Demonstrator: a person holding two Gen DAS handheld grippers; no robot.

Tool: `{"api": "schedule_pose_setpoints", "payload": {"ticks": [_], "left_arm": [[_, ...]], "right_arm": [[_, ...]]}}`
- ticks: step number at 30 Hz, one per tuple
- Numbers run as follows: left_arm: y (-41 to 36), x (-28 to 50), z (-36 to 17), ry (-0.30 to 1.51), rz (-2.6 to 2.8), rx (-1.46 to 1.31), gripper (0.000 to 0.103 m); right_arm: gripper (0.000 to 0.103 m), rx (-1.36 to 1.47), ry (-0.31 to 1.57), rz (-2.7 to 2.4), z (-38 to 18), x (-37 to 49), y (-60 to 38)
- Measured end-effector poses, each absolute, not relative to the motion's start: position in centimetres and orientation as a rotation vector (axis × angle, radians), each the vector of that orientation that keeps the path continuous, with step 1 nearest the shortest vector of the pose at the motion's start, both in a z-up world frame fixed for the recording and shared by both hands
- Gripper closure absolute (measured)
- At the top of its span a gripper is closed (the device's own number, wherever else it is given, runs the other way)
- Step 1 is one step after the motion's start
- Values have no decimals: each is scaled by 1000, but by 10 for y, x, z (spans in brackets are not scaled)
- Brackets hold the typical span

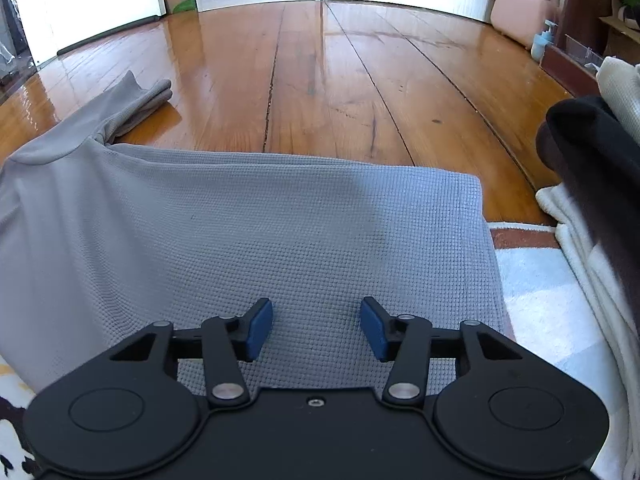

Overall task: Fold clothes
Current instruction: 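Open both grippers and release the grey t-shirt onto the rug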

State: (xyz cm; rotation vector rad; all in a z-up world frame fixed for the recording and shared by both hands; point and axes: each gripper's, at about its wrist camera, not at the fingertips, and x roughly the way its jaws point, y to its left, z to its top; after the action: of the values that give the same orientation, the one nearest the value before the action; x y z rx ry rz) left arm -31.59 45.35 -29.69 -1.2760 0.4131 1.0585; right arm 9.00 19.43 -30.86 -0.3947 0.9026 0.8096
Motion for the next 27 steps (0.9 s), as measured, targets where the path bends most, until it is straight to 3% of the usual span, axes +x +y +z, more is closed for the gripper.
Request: {"api": "schedule_pose_setpoints", "payload": {"ticks": [1,3,10,16,20,27], "left_arm": [[454,-313,-298,413,1042,-1273,88],[456,-307,-293,422,1062,-1216,94],[469,-309,-245,433,1221,-889,95],[483,-310,-278,692,1279,-1005,80],[482,-303,-259,747,1440,-813,59],[471,-277,-242,750,1388,-684,59]], "right_arm": [[46,-393,903,811,-309,91,194],[42,-391,905,813,-308,92,193],[32,-400,897,834,-310,98,187],[26,-409,901,842,-311,103,185],[21,-418,903,827,-310,104,184],[20,-435,888,793,-306,110,180]]}}
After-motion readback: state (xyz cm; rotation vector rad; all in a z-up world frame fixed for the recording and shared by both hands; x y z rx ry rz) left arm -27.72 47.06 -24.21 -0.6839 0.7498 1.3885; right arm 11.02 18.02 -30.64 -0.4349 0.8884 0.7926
